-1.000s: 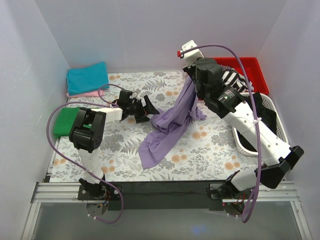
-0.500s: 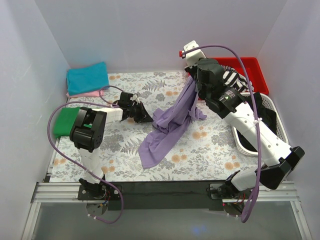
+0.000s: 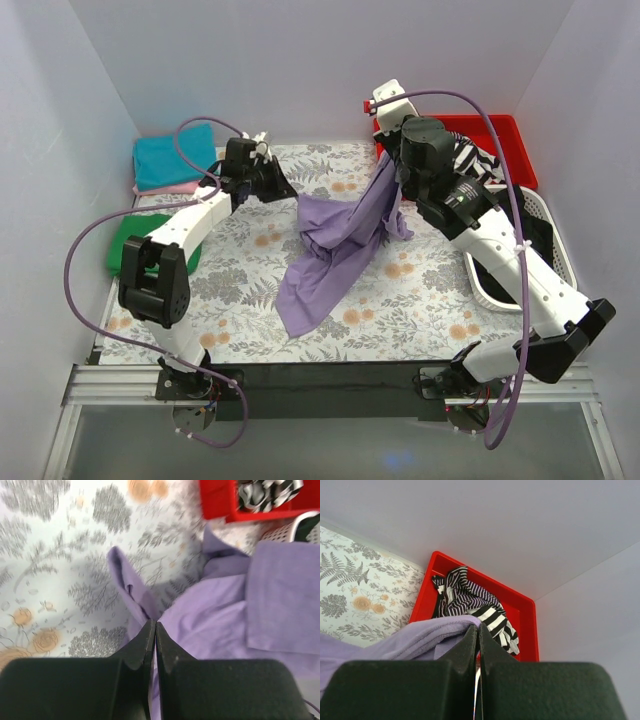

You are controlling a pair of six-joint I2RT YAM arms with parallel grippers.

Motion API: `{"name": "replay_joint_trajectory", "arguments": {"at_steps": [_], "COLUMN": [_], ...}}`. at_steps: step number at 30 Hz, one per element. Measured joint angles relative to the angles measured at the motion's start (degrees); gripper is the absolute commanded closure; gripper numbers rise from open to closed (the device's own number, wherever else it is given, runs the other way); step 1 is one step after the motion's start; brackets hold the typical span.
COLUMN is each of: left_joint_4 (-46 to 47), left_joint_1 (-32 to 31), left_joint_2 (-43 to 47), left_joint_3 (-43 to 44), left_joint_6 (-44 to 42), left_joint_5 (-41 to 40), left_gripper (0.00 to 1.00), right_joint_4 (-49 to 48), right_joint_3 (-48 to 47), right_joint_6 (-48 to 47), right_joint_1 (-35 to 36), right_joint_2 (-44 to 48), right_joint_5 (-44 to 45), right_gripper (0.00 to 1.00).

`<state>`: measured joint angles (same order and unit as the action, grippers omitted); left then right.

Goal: Fold and stack the t-shirts
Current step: Flatten the tshirt out

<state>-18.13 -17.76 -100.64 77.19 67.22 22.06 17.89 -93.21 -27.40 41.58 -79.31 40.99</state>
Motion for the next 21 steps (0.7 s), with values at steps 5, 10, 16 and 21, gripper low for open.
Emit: {"name": "replay_joint_trajectory", "arguments": {"at_steps": [5, 10, 16, 21], "left_joint_4": [-3.6, -9.9, -16.4, -17.5], "left_joint_1": [0.4, 2.5, 6.1, 6.3], "left_joint_2": [4.7, 6.9, 9.2, 17.0], "left_joint_3": [4.9, 12.1, 24.2, 19.8], "left_joint_6": [-2.1, -5.0, -8.7, -9.7], "left_joint_5": [-2.3, -4.7, -8.2, -10.6], "left_gripper": [1.00, 1.00, 1.00, 1.00], "right_joint_4": [0.0, -0.1, -1.0, -1.4], "right_joint_3": [0.0, 0.4, 2.2, 5.7], "right_joint_6": [0.0, 0.0, 0.2, 0.7], "right_joint_1": [0.0, 0.0, 0.0, 0.0], "right_joint_2": [0.5, 1.7, 4.7, 8.0], "right_joint_5": [0.3, 0.3, 0.2, 0.2], "right_gripper": [0.99, 0.99, 0.99, 0.99]}}
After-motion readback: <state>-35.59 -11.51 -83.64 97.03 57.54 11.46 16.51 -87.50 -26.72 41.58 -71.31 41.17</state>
